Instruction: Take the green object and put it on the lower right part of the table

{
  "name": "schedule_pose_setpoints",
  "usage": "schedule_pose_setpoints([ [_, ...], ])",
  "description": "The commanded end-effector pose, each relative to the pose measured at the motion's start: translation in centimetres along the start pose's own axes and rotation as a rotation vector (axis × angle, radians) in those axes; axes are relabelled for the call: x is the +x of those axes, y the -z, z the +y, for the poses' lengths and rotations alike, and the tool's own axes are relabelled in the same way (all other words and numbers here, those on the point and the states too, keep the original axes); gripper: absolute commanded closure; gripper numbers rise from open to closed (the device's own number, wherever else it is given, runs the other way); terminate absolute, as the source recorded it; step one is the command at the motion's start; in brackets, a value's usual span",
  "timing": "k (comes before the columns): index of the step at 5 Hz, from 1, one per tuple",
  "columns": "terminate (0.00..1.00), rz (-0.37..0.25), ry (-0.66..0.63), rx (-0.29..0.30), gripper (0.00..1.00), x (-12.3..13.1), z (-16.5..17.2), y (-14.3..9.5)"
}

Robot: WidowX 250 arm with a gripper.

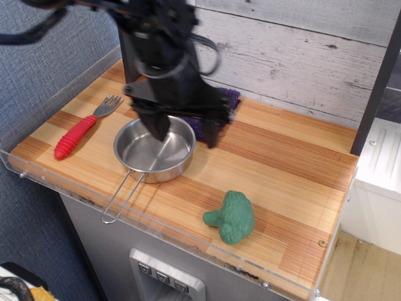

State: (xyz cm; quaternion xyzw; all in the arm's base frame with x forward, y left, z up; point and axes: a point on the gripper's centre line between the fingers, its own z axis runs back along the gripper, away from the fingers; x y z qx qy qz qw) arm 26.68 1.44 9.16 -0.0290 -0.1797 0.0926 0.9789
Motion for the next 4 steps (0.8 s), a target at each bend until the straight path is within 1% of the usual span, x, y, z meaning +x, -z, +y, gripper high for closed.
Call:
schedule_pose_setpoints([
  [1, 0.0, 0.053, 0.162, -0.081, 0.0, 2.6, 1.2, -0.4],
  [2, 0.0, 0.093, 0.199, -0.065, 0.0, 3.4, 0.8, -0.6],
  [3, 0.0, 0.116, 0.216, -0.031, 0.0, 3.1, 0.3, -1.1],
  [4, 0.0, 0.132, 0.206, 0.018, 0.0, 2.4, -0.5, -1.7],
])
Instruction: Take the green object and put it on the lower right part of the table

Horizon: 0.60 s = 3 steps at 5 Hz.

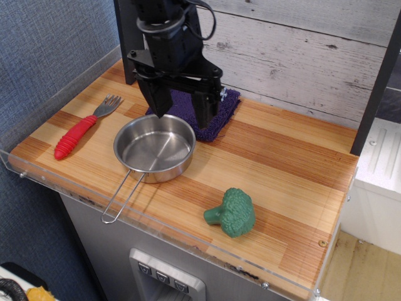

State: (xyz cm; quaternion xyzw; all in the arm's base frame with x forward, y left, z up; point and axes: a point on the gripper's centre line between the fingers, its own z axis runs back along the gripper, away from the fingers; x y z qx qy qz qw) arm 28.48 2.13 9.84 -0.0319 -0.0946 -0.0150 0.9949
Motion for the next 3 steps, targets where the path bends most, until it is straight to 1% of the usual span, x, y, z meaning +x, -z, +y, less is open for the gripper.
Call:
schedule_pose_setpoints([
  [1, 0.0, 0.002, 0.023, 0.092, 0.0, -0.67, -1.29, -0.54],
  [2, 0.0, 0.002, 0.023, 0.092, 0.0, -0.67, -1.29, -0.54],
  [3, 1.0, 0.002, 0.023, 0.092, 0.0, -0.67, -1.29, -0.54],
])
